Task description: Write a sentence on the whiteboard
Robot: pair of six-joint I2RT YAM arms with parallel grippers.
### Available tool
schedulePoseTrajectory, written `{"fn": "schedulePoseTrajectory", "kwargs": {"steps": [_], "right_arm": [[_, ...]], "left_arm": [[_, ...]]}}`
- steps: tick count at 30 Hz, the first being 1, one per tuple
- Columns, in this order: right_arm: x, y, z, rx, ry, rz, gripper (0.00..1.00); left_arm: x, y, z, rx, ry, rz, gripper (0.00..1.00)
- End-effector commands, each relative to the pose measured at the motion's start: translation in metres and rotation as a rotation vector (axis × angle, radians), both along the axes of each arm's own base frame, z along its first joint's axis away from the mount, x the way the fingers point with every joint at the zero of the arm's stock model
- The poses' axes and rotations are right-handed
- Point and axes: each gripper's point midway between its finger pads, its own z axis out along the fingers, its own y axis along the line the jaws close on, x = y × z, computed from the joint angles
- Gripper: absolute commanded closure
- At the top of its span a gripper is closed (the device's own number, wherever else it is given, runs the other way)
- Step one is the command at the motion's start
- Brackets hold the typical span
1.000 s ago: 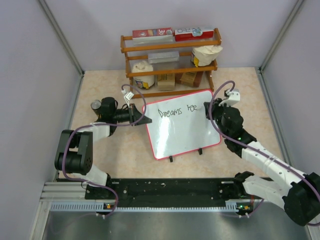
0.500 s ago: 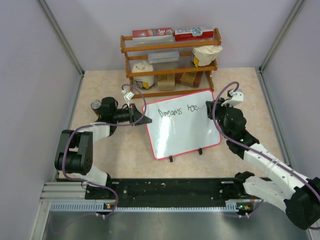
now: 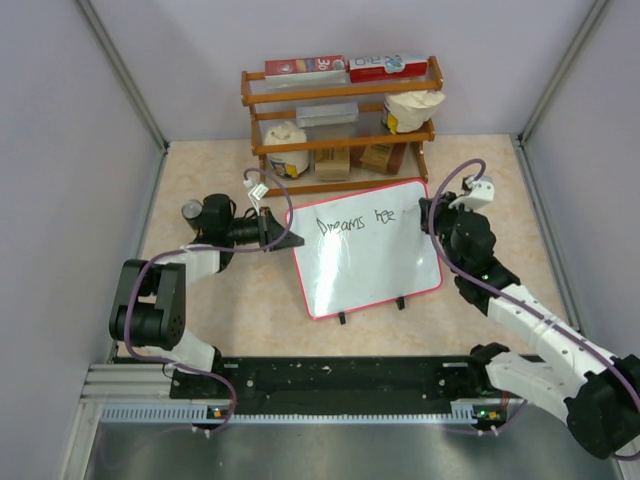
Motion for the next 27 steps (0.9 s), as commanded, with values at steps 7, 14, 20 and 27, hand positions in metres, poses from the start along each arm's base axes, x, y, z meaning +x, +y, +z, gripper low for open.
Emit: {"fn": "schedulePoseTrajectory", "kwargs": {"steps": [7,14,20,27], "right_arm": [[0.014,0.009,0.022,0.052,-0.053,0.024,1.00],[0.012,0.016,0.018,0.041,-0.035,0.067,1.00],[0.008,0.015,0.006,0.022,0.002,0.072,1.00],[0.001,0.009,-0.011,0.008,0.037,0.063,1.00]], "left_arm": [[0.006,-0.003,-0.025,0.091,-0.152,-0.006,1.00],[0.007,-0.003,-0.025,0.091,-0.152,-0.007,1.00],[0.007,-0.003,-0.025,0.091,-0.151,-0.007,1.00],[0.006,-0.003,-0.026,0.092,-0.149,-0.007,1.00]]}}
